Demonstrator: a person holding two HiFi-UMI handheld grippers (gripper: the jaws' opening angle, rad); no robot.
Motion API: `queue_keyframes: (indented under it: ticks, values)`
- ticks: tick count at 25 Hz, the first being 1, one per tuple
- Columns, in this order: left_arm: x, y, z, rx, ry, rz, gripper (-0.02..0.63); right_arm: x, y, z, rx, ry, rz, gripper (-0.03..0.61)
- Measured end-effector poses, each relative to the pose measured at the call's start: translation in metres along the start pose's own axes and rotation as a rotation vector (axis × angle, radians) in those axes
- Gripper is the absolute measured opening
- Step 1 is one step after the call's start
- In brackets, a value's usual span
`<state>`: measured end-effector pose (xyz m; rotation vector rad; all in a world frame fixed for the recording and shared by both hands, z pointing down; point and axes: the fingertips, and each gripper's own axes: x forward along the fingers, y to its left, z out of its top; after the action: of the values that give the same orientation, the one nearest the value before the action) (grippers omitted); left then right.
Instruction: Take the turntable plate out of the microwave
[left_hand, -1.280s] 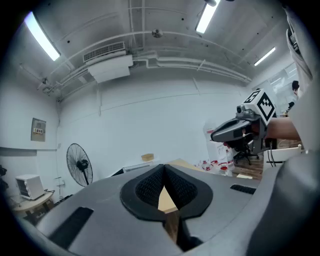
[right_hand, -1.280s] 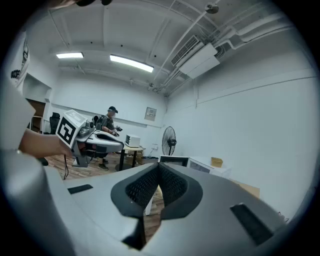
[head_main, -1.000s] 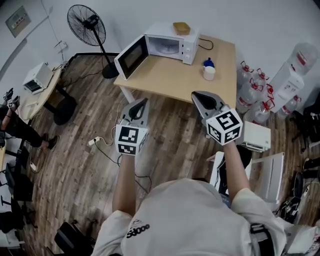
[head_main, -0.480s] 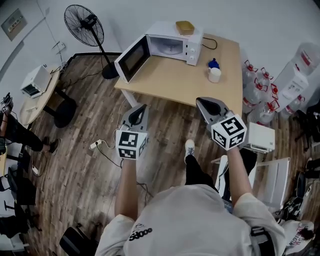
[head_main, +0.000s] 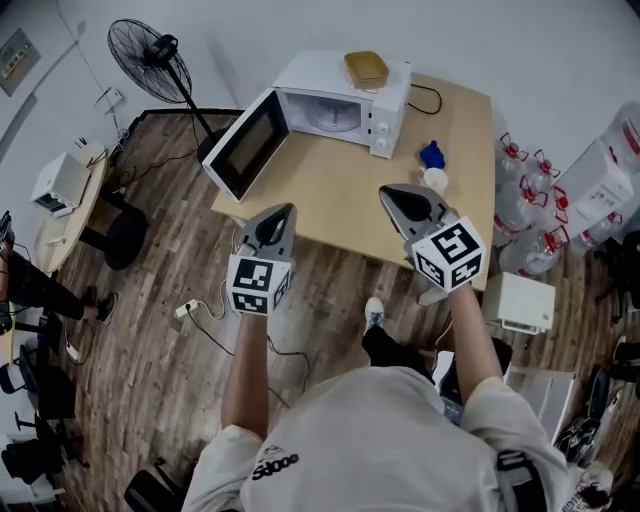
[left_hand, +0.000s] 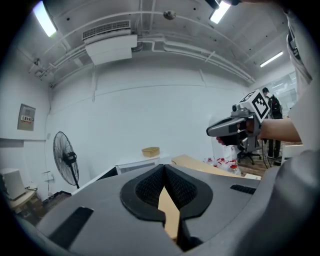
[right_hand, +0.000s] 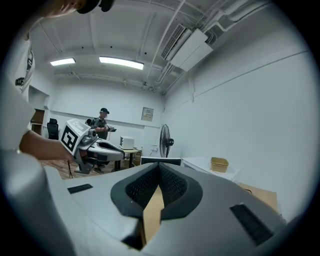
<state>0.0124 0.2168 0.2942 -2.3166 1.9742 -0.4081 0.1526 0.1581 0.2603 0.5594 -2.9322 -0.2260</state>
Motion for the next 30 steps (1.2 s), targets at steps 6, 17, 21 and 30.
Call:
queue_keyframes:
  ticks: [6,17,21,30]
  values:
    - [0.107,0.046,0.018,-0.055,-0.001,0.04,0.018,0.065,-0.099,-0.006,0.06,0.006,0.037,0.005]
    - [0.244,0.116,0.004,-0.068,0.084,0.078,0.018,0.172,-0.198,-0.033,0.062,0.077,0.067,0.006]
    - [0.277,0.134,-0.005,-0.097,0.084,0.039,0.018,0.201,-0.209,-0.049,0.064,0.118,0.06,0.006]
    - [0.34,0.182,-0.048,-0.137,0.102,-0.153,0.018,0.265,-0.218,-0.079,0.121,0.19,-0.107,0.006]
